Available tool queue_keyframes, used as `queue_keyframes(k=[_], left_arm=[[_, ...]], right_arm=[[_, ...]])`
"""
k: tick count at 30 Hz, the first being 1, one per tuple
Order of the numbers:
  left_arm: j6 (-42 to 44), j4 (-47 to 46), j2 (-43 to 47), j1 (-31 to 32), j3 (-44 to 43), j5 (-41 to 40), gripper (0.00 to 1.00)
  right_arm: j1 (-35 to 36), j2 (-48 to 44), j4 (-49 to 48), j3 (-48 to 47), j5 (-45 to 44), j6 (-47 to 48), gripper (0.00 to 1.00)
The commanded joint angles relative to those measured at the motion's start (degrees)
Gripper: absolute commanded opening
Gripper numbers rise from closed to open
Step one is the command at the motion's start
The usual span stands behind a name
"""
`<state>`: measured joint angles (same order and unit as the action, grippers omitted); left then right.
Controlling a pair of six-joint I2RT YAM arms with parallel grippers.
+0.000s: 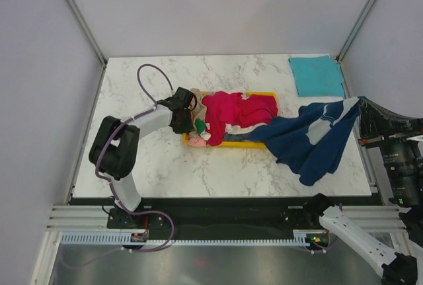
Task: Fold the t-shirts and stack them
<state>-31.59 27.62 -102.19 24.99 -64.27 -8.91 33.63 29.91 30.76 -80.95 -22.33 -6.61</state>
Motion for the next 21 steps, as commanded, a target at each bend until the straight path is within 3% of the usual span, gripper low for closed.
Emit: queue_keyframes(k=[1,8,17,18,20,21], left_arm=[[-3.38,-4.68,-4.93,-1.70,-7.60,0.28,0.02],[-7.52,-0.29,-17.93,-3.81,-26.75,3.20,0.02],[-1.90,2.18,-44.29,-4.25,-66.04,8.20,0.03],[-1.11,2.00,-46.58,-4.34,-72.68,8.20,0.07],[-0.58,-0.97,-52.22,-4.34,-77.83,8.64,0.14],[-0.23,-3.86,-52.93,-4.43,-78.54,10.21,0.24]], right_arm=[[-0.05,-1.43,1.31,-2.02,-2.37,0.64,0.01],[0.03,-3.37,4.74,-1.93,-2.98,1.51,0.01],[0.04,-4.86,7.03,-1.59,-2.72,0.65,0.01],[0.04,-5.47,6.94,-0.45,-2.11,0.37,0.00],[0.04,-6.00,7.20,0.61,-1.05,-0.42,0.00],[0.04,-6.44,7.12,1.66,-0.88,-0.59,0.00]])
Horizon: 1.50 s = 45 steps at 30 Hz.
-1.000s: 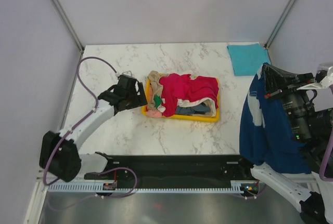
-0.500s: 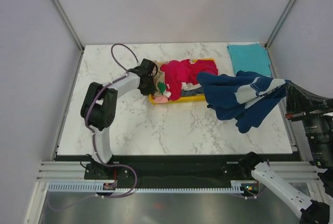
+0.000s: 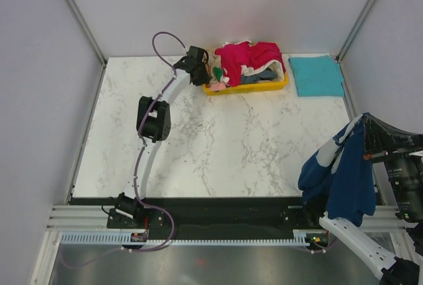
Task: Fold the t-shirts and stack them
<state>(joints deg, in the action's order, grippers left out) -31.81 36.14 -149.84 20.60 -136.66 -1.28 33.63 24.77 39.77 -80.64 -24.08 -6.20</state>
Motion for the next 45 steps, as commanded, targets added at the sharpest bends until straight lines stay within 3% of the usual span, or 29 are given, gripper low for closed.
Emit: queue_keyframes(k=[1,2,4,6,13,18,20,22,26,31,34,36,38,41,43,45], left_arm=[[0.52,-15.63,-5.55,0.05,-5.03,3.90,0.31],[-0.26,-22.45,-5.64,-0.21,-4.50,7.40,0.42],[-0.53,-27.85,-5.99,-0.12,-3.00,9.27,0.52],[-2.46,-34.08,-7.04,0.40,-3.43,10.24,0.70],[-8.17,-46.50,-12.93,2.60,-7.74,10.76,0.93],[-8.36,-43.19,-12.15,2.16,-7.41,10.07,1.00],[-7.56,-37.31,-6.10,0.68,-3.90,6.49,1.00],[-8.61,-34.66,-0.05,-1.08,6.02,4.54,1.00],[-12.56,-33.33,20.57,-8.55,25.88,5.31,1.00],[-10.47,-32.80,41.79,-12.95,50.67,3.48,1.00],[-7.39,-30.00,52.70,-15.06,59.39,3.82,1.00],[-5.46,-27.46,59.79,-15.68,63.78,4.26,1.00],[-3.17,-26.04,64.21,-15.94,67.12,5.06,1.00],[-1.85,-21.65,74.48,-15.94,70.81,5.15,1.00],[-2.29,-21.46,78.87,-15.94,73.28,5.23,1.00],[-2.64,-21.38,82.67,-15.94,77.06,5.76,1.00]], right_arm=[[0.04,-1.57,-1.71,1.97,1.39,-1.27,0.00],[0.04,-2.01,-1.71,3.02,1.92,-1.62,0.00],[0.04,-1.92,-1.10,3.91,2.28,-1.80,0.00],[0.04,-2.10,-0.92,5.40,2.45,-2.06,0.00],[-0.05,-1.57,-2.06,9.18,1.58,-1.98,0.00],[0.04,0.80,-3.64,10.59,2.36,-1.89,0.00],[0.04,2.55,-4.17,10.68,3.24,-2.06,0.00],[0.04,3.87,-5.48,11.03,4.47,-2.24,0.00],[0.04,9.13,-9.61,13.83,8.51,-4.08,0.00],[0.04,19.94,-21.46,17.63,19.22,-11.02,0.00],[0.21,31.89,-22.81,9.57,29.85,-14.10,0.00],[1.43,37.96,-22.81,-0.19,31.98,-14.54,0.00],[1.88,40.60,-22.55,-8.86,31.37,-14.63,0.00],[1.88,39.75,-16.59,-14.44,18.69,-13.41,0.00],[1.88,35.03,-15.08,-12.19,11.64,-12.36,0.00],[1.79,31.23,-11.58,-4.73,3.38,-12.96,0.14]])
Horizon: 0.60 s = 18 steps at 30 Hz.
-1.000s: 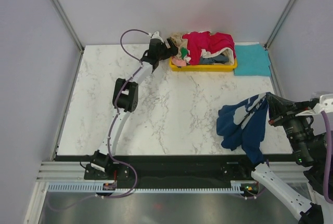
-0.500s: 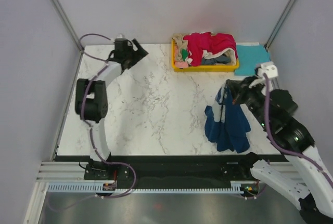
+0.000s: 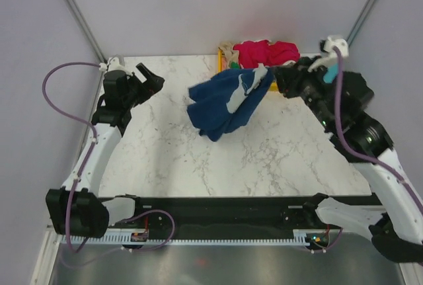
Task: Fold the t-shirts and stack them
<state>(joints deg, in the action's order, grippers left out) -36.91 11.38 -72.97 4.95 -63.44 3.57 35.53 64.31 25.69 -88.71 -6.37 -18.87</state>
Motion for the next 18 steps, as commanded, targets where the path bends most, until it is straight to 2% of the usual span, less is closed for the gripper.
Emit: queue_keyframes(k=[1,2,3,5,7,10,14,17,18], left_arm=[[2.28,3.30,7.30,-0.29,4.89,1.34,1.00],[2.10,3.39,9.84,-0.29,6.99,1.61,1.00],[2.01,3.39,10.65,-0.29,7.80,1.70,1.00],[1.40,3.74,11.88,-0.29,9.99,2.05,1.00],[0.70,3.65,11.63,-0.20,11.49,2.57,1.00],[-0.53,3.39,8.91,-0.20,14.13,2.84,0.99],[-2.64,1.46,4.51,-0.12,17.64,-0.84,0.98],[-3.52,1.02,1.34,-0.12,18.00,-1.47,0.95],[-3.87,1.10,0.99,-0.12,18.00,-0.86,0.93]], right_arm=[[-0.11,-10.24,3.74,6.76,-23.68,-1.07,0.31],[-0.11,-14.09,5.14,14.97,-27.60,-4.65,0.85],[-0.20,-15.61,8.12,19.49,-31.64,-6.86,0.98],[-1.07,-18.42,11.64,31.15,-35.98,-13.68,0.98],[-1.86,-19.31,16.13,36.39,-36.08,-18.28,0.98],[-2.57,-21.16,15.71,42.64,-33.02,-23.13,0.98],[-2.57,-21.86,9.57,45.46,-24.06,-21.65,0.98],[-2.57,-19.41,-1.23,48.01,-9.41,-15.95,0.98],[-2.48,-17.66,-7.18,48.27,-1.53,-14.97,0.98]])
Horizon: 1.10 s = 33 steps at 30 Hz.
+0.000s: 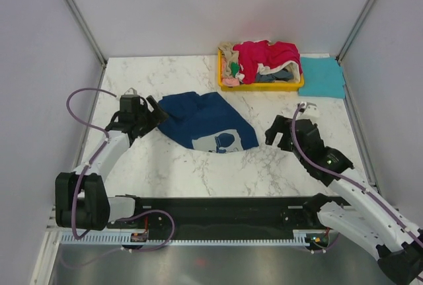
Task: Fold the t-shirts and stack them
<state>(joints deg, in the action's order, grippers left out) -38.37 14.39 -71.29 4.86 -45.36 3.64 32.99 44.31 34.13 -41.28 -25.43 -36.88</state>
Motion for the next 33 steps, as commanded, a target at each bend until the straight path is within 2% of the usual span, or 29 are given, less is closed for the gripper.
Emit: queue_keyframes(k=[1,3,4,6,7,12,13,14,15,16,17,19,22,26,29,30,31,32,33], left_arm=[[-2.93,-1.74,-0.61,-0.03,-0.16,1.00,0.91],[-3.20,-0.95,0.61,-0.03,-0.86,3.12,0.88],[-2.51,2.36,2.71,-0.03,-2.61,4.35,0.88],[-0.66,6.59,5.88,-0.03,-4.90,4.45,0.88],[1.78,11.14,7.46,0.06,-7.00,3.23,0.88],[5.49,21.98,20.38,0.06,-7.73,1.89,0.90],[7.24,23.56,22.14,0.06,-7.03,1.98,0.90],[8.21,25.75,23.72,0.06,-6.67,1.46,0.91],[10.66,26.47,27.22,0.06,-6.15,1.02,0.91],[12.08,26.82,28.82,0.06,-5.10,-0.46,0.91],[12.96,27.00,30.40,0.06,-4.39,-1.87,0.92],[11.66,27.71,34.10,0.06,-3.59,-6.16,0.95],[11.74,25.43,36.13,-0.03,-2.98,-4.35,0.95],[12.62,25.07,34.20,-1.61,-3.06,-2.68,0.94],[12.62,25.16,32.88,-1.79,-3.24,-0.48,0.92],[12.70,25.07,32.79,-1.87,-3.24,0.13,0.92],[12.71,25.07,32.79,-1.87,-3.15,0.14,0.92],[12.71,25.16,32.88,-1.87,-3.15,-0.03,0.92],[12.71,25.07,33.14,-1.96,-3.24,-0.30,0.92]], right_arm=[[0.05,7.58,-17.76,0.76,21.09,3.65,0.98],[1.45,14.71,-21.98,-2.13,26.89,4.45,0.98],[2.59,22.84,-22.09,-6.84,26.84,5.76,0.97],[6.20,30.88,-21.56,-13.09,26.92,7.69,0.96],[7.25,38.40,-21.39,-20.09,27.01,8.49,0.96],[9.46,58.57,-20.16,-43.15,29.20,12.01,0.94],[9.46,65.65,-19.20,-52.50,29.82,12.62,0.93],[9.55,69.46,-17.97,-57.55,30.61,13.06,0.93],[9.55,73.16,-15.09,-62.56,30.79,14.02,0.93],[9.55,80.07,-13.84,-71.75,30.70,14.47,0.93],[9.63,83.36,-13.04,-75.84,30.44,14.82,0.93],[9.55,92.56,-11.37,-87.14,30.53,15.17,0.92],[9.63,102.16,-9.43,-99.56,31.58,15.18,0.91],[9.81,105.62,-12.24,-100.32,30.88,14.65,0.87],[10.07,106.33,-15.49,-98.03,32.55,14.73,0.75],[10.16,106.59,-15.50,-98.03,32.81,15.00,0.67],[10.34,106.85,-15.50,-97.77,32.90,15.35,0.49],[10.69,106.77,-15.58,-97.16,32.64,16.31,0.39],[10.78,105.55,-15.58,-95.24,32.38,17.01,0.15]])
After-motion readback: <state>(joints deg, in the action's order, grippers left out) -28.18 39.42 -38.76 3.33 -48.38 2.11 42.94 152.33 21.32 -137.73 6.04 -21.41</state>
